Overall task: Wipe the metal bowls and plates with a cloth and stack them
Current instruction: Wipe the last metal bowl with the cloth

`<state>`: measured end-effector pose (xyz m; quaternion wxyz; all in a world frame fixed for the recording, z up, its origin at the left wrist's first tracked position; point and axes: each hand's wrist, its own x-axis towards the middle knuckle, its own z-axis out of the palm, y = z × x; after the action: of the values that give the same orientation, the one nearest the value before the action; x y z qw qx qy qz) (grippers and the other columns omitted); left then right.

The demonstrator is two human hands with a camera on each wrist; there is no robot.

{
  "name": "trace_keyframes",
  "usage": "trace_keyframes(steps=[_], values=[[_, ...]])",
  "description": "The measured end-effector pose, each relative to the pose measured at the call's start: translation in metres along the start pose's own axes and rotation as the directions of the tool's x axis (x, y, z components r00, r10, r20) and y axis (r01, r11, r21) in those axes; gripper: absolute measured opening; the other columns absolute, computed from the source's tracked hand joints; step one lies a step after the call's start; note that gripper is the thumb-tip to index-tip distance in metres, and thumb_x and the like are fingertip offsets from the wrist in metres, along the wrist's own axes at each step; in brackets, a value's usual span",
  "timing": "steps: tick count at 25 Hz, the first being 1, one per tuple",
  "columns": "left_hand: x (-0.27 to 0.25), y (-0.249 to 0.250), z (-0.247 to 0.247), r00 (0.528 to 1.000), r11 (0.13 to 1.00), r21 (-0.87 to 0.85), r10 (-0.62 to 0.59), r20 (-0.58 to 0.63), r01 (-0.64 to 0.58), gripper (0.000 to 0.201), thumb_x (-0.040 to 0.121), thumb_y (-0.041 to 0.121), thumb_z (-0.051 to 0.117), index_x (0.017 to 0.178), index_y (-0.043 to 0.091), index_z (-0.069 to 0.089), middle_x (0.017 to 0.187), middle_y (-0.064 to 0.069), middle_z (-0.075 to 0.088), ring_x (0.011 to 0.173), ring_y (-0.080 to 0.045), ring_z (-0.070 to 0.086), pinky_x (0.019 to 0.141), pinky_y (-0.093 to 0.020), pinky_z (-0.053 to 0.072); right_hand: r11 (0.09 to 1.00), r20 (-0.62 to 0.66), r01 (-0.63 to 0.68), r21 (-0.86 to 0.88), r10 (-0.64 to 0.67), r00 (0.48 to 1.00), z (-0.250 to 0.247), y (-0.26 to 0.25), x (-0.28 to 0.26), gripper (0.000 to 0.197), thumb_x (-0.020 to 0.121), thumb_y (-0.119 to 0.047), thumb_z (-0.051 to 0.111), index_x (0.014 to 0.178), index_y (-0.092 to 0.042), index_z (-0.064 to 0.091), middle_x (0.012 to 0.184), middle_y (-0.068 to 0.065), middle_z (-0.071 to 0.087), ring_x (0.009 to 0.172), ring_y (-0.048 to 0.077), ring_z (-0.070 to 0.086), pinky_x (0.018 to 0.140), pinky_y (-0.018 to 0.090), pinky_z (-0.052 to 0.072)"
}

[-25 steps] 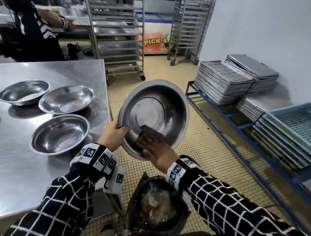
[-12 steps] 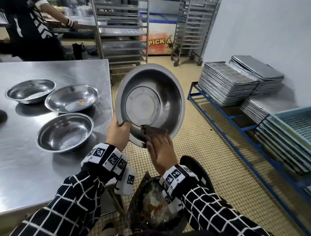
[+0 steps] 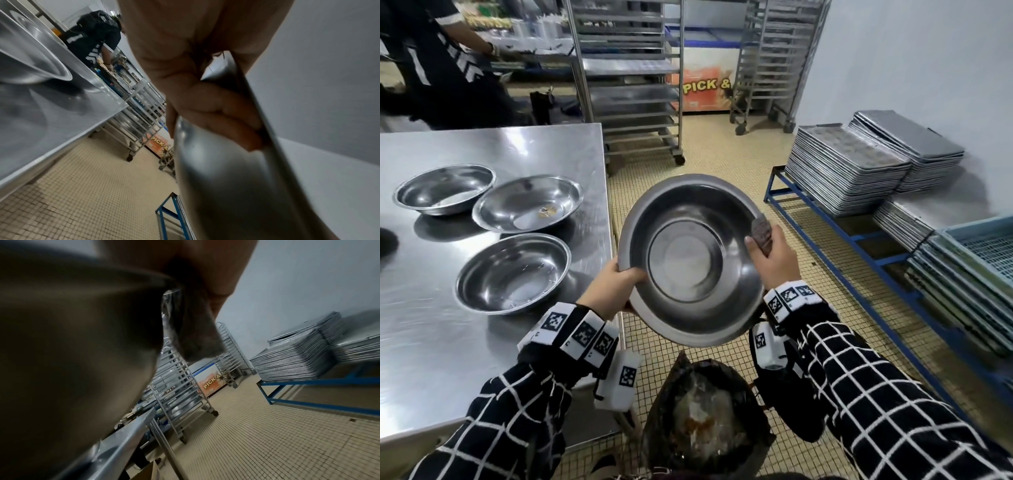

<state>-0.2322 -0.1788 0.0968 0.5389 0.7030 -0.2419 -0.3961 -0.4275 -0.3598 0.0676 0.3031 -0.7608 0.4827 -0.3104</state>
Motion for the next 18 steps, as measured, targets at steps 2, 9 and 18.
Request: trace_keyframes(steps=[2, 9, 18], values=[[0.007, 0.001, -0.007, 1.000, 0.999, 0.040, 0.005, 0.009, -0.005, 0.030, 0.079, 0.011, 0.061, 0.106, 0.003, 0.055, 0.080, -0.016, 0.064, 0.063, -0.028, 0.063, 0.055, -0.036, 0.053, 0.991, -0.029, -0.062, 0.116, 0.065, 0.997, 0.002, -0.001, -0.006, 0.023, 0.090, -0.027, 0.063, 0.105, -0.012, 0.053, 0.079, -0.009, 0.059, 0.071, 0.009, 0.059, 0.058, 0.017, 0.041], [0.006, -0.013, 0.019, 0.976, 0.971, -0.107, 0.205, -0.076, -0.213, 0.058, 0.075, 0.017, 0.073, 0.125, 0.020, 0.043, 0.110, -0.003, 0.063, 0.091, -0.016, 0.067, 0.076, -0.040, 0.058, 0.782, -0.180, -0.289, 0.553, 0.451, 0.874, 0.038, -0.021, -0.030, 0.014, 0.087, -0.011, 0.061, 0.095, -0.007, 0.052, 0.075, -0.002, 0.055, 0.067, 0.015, 0.055, 0.052, 0.018, 0.036], [0.018, -0.015, 0.016, 0.934, 0.971, -0.023, 0.224, -0.277, -0.240, 0.048, 0.084, 0.006, 0.053, 0.129, 0.017, 0.042, 0.100, -0.004, 0.064, 0.086, -0.012, 0.062, 0.073, -0.024, 0.053, 0.924, 0.142, -0.283, 0.258, 0.254, 0.957, 0.044, -0.017, -0.035, 0.022, 0.096, -0.031, 0.053, 0.103, -0.011, 0.051, 0.085, -0.001, 0.060, 0.075, 0.013, 0.060, 0.056, 0.017, 0.038]])
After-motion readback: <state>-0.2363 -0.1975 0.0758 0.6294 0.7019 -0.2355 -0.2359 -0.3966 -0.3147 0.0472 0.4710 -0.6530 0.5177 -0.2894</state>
